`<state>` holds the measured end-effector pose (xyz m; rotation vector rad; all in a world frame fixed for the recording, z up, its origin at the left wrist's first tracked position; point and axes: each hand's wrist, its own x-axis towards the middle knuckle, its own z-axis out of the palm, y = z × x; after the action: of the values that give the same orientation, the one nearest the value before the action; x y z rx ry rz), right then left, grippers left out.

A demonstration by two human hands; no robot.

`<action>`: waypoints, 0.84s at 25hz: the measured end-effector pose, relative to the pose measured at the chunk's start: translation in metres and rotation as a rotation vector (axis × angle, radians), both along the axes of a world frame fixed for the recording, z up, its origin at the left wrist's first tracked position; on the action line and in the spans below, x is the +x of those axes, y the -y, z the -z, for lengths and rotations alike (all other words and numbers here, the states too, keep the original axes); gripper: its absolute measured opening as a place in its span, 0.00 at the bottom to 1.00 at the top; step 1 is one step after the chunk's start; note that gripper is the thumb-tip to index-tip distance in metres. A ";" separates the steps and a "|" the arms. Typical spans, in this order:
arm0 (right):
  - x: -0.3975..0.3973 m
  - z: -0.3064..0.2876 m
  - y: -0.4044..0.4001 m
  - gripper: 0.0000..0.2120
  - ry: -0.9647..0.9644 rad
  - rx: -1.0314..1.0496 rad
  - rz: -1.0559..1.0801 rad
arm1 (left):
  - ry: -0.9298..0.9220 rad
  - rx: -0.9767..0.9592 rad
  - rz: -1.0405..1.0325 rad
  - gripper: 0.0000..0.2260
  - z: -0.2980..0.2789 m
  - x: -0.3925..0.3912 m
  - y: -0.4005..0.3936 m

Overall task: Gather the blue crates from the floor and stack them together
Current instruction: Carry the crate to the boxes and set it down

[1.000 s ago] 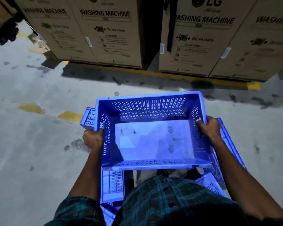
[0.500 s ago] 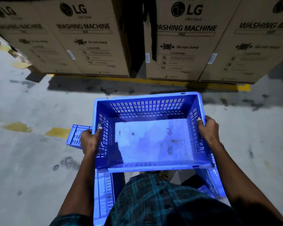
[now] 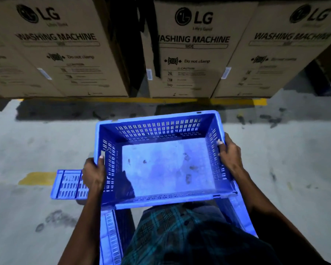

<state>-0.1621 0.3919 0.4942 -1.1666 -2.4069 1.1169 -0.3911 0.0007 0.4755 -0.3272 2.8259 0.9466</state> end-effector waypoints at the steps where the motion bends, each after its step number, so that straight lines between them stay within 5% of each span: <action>1: -0.007 -0.002 -0.006 0.17 -0.015 0.001 0.049 | -0.004 0.018 0.016 0.20 0.002 -0.010 -0.010; 6: -0.032 0.004 -0.052 0.20 -0.020 -0.049 0.237 | -0.014 0.052 0.056 0.19 0.009 -0.052 -0.073; 21: -0.134 0.095 -0.215 0.23 0.165 -0.343 0.304 | 0.248 -0.092 0.141 0.14 0.093 -0.165 -0.257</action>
<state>-0.2958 0.6066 0.3996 -1.7265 -2.0979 1.4110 -0.5562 0.2581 0.3820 -0.2341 2.6297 0.6973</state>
